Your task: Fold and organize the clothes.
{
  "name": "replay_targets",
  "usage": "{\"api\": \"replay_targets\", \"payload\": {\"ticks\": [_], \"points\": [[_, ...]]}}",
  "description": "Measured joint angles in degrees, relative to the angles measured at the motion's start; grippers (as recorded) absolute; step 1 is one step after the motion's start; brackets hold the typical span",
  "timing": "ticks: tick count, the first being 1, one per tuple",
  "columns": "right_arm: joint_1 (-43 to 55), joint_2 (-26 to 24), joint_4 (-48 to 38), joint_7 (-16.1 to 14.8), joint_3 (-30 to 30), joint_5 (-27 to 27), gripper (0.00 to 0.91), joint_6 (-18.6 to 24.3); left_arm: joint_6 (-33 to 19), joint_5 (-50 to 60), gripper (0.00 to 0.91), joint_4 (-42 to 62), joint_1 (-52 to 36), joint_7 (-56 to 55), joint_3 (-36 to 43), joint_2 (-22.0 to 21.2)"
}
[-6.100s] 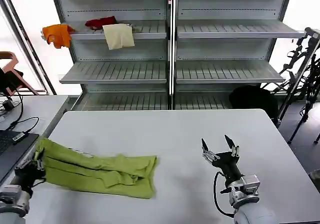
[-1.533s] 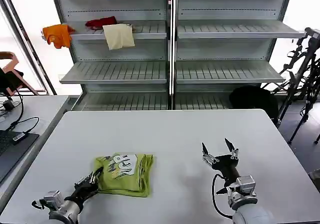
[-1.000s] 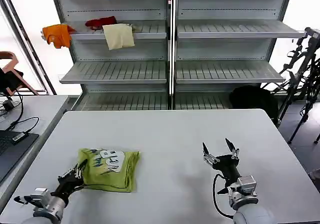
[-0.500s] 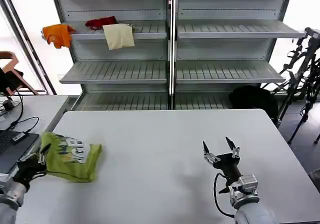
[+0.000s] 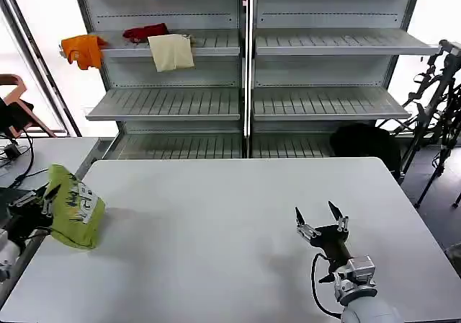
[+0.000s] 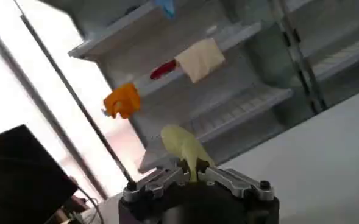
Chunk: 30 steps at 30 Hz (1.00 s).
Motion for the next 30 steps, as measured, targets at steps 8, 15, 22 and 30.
{"api": "replay_targets", "payload": {"ticks": [8,15,22,30], "points": [[-1.2,-0.1,-0.1,0.3,1.0,0.3,0.907,0.3,2.8,9.6,0.020,-3.0,-3.4,-1.3,18.4,-2.5],[-1.5,0.5,0.3,0.4,1.3,0.0,0.907,0.3,5.7,9.3,0.907,-1.8,-11.2,-6.0,36.7,-6.9],[-1.3,1.0,0.3,0.4,0.9,-0.6,0.907,-0.1,6.9,7.6,0.907,1.6,-17.1,-9.6,49.6,-10.8],[-0.4,1.6,1.3,-0.9,-0.6,-0.3,0.907,-1.4,8.0,3.9,0.907,4.7,-23.3,-12.9,55.2,-13.5]]}}
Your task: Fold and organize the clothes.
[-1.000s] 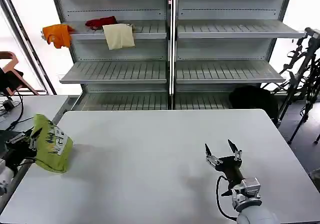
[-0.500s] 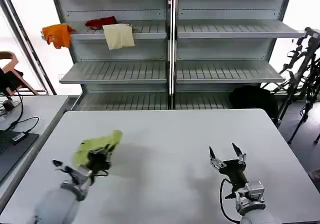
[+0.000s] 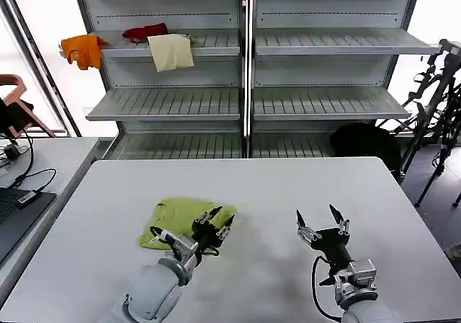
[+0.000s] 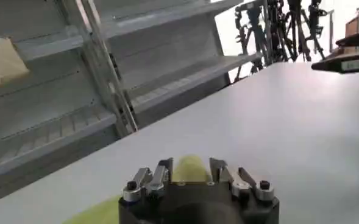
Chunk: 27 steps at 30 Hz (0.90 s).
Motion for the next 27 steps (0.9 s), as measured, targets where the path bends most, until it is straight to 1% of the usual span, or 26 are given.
{"api": "replay_targets", "payload": {"ticks": [5,7,9,14,18,25,26,27], "points": [[1.2,0.7,0.8,0.1,-1.9,2.8,0.907,-3.3,0.1,-2.7,0.907,0.2,-2.3,-0.9,0.6,-0.7],[1.8,0.9,0.8,0.7,-3.0,5.5,0.907,-5.1,0.1,-3.6,0.907,0.2,-2.7,-1.0,0.3,-0.6],[2.6,0.7,0.8,2.1,-4.6,9.3,0.907,-6.7,-0.1,-4.4,0.907,0.0,-2.9,-1.0,-0.5,-0.2],[4.5,0.8,0.0,7.6,-9.7,19.4,0.907,-9.5,-0.7,-6.2,0.907,-0.8,-2.5,-0.7,-4.3,1.3],[6.2,1.8,-1.3,12.8,-14.2,26.9,0.907,-11.2,-1.2,-7.8,0.907,-1.6,-0.9,-0.3,-9.1,2.1],[8.9,4.1,-3.9,22.0,-20.1,36.7,0.907,-12.7,-2.4,-10.1,0.907,-2.7,3.2,0.5,-17.8,2.5],[9.2,4.5,-4.2,23.2,-20.7,37.8,0.897,-12.9,-2.6,-10.3,0.907,-2.8,3.7,0.6,-18.8,2.5],[9.6,4.8,-4.7,24.5,-21.3,38.8,0.867,-13.1,-2.7,-10.4,0.907,-3.0,4.3,0.6,-19.8,2.5]]}}
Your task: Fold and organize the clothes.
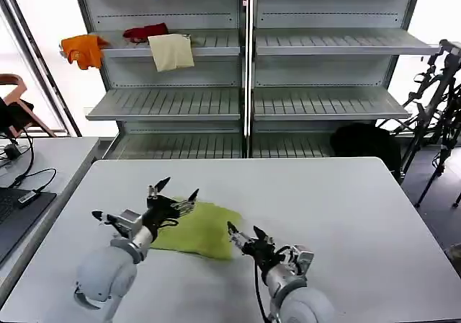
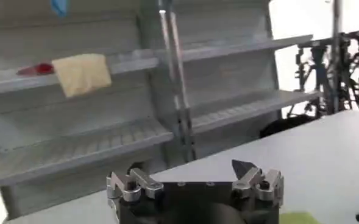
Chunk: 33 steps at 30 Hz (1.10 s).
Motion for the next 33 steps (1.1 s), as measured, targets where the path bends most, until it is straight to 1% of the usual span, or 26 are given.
{"api": "replay_targets", "payload": {"ticks": [1,2,3,4,5,6,8,9,14,18,27,33], "points": [[0.3,0.4,-0.4,1.2,-0.6,1.0,0.766,-0.1,-0.1,-0.2,0.907,-0.2,0.6,0.2,-1.0,0.0],[0.6,0.7,-0.7,2.3,-1.1,1.8,0.645,-0.2,-0.2,-0.3,0.907,-0.4,1.1,0.3,-1.8,0.0],[0.8,0.9,-1.0,3.3,-1.5,2.5,0.383,-0.4,-0.3,-0.4,0.907,-0.6,1.5,0.3,-2.7,-0.1],[1.1,1.2,-1.3,4.4,-2.0,3.2,0.383,-0.5,-0.4,-0.5,0.907,-0.7,2.0,0.3,-3.4,-0.1],[1.3,1.4,-1.6,5.3,-2.3,3.8,0.232,-0.5,-0.4,-0.6,0.907,-0.8,2.3,0.3,-4.0,-0.2],[1.5,1.7,-1.9,6.2,-2.6,4.3,0.171,-0.6,-0.5,-0.7,0.907,-0.9,2.5,0.2,-4.7,-0.2],[1.9,2.0,-2.4,7.9,-3.1,5.3,0.091,-0.7,-0.5,-0.9,0.907,-0.9,3.1,0.1,-5.7,-0.3],[2.2,2.1,-2.6,8.7,-3.2,5.8,0.000,-0.7,-0.5,-1.1,0.907,-1.0,3.3,0.1,-6.2,-0.4],[3.1,2.4,-3.1,12.1,-3.7,7.7,0.000,-0.9,-0.5,-1.8,0.907,-1.5,4.3,0.0,-8.1,-0.6],[3.5,2.7,-3.0,14.0,-3.7,8.5,0.000,-1.1,-0.5,-2.3,0.907,-1.9,4.9,-0.1,-9.3,-0.6],[4.9,1.4,-1.0,16.8,-1.5,10.6,0.000,-1.4,-0.8,-2.7,0.907,-2.2,6.1,-0.1,-10.3,-1.1],[5.5,-0.7,0.1,17.3,1.5,13.1,0.000,-1.5,-0.9,-2.8,0.907,-2.0,6.0,-0.1,-10.4,-1.6]]}}
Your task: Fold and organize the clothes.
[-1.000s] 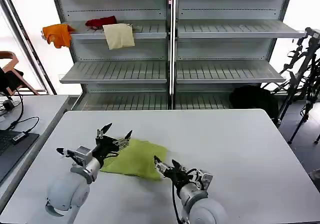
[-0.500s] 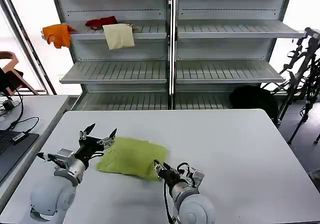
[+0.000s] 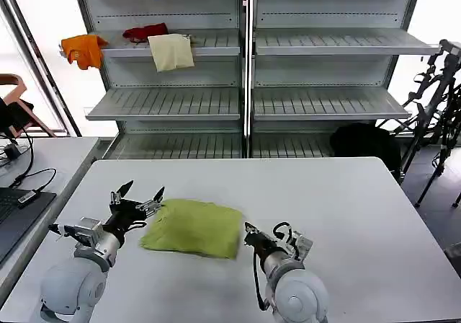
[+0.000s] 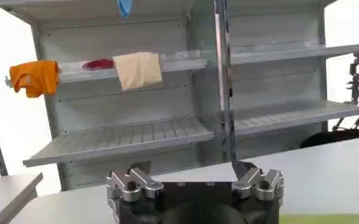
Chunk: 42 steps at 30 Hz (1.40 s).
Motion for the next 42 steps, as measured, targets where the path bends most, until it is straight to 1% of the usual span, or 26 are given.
{"api": "replay_targets", "payload": {"ticks": [2,3,5,8,13,16,19,22,23,25,26,42], "points": [[0.0,-0.8,0.2,0.0,1.0,0.7,0.000,-0.1,0.0,0.0,0.907,0.0,0.0,0.1,0.0,-0.1],[-0.2,-1.3,0.3,-0.1,1.3,0.9,0.907,-0.1,-0.1,0.0,0.907,0.0,0.1,0.1,-0.1,-0.2],[-0.5,-1.8,0.3,-0.5,1.6,1.1,0.907,-0.1,-0.2,0.0,0.907,0.2,0.2,0.1,-0.2,-0.3],[-1.2,-2.0,0.3,-2.2,1.8,1.1,0.907,-0.1,-0.4,0.0,0.907,0.5,0.5,0.1,-0.4,-0.3],[-2.4,-1.6,0.5,-7.6,0.9,-0.4,0.907,-0.1,-0.7,-0.1,0.907,0.5,1.0,0.2,-1.0,-0.1],[-2.5,-1.2,0.1,-9.8,-0.1,-1.8,0.907,-0.1,-1.0,-0.1,0.907,0.6,1.3,0.3,-1.2,-0.1],[-2.6,-1.0,-0.4,-10.9,-0.9,-3.0,0.907,-0.1,-1.2,-0.1,0.907,0.8,1.4,0.4,-1.2,-0.1],[-2.6,-0.5,-1.2,-11.3,-1.7,-4.0,0.897,-0.1,-1.3,-0.1,0.907,1.1,1.2,0.4,-1.1,-0.2],[-2.6,-0.5,-1.4,-11.4,-1.9,-4.3,0.595,-0.1,-1.3,-0.1,0.907,1.2,1.1,0.4,-1.1,-0.2],[-2.8,-0.4,-1.8,-11.4,-2.3,-4.8,0.121,-0.1,-1.4,-0.1,0.907,1.4,0.9,0.5,-1.0,-0.2],[-2.9,-0.3,-1.9,-11.4,-2.5,-5.1,0.000,-0.1,-1.5,-0.1,0.907,1.4,0.9,0.5,-0.9,-0.2],[-2.3,0.9,-3.7,-11.0,-3.4,-6.6,0.000,0.1,-2.1,-0.2,0.907,1.9,1.4,0.3,-1.2,-0.4]]}}
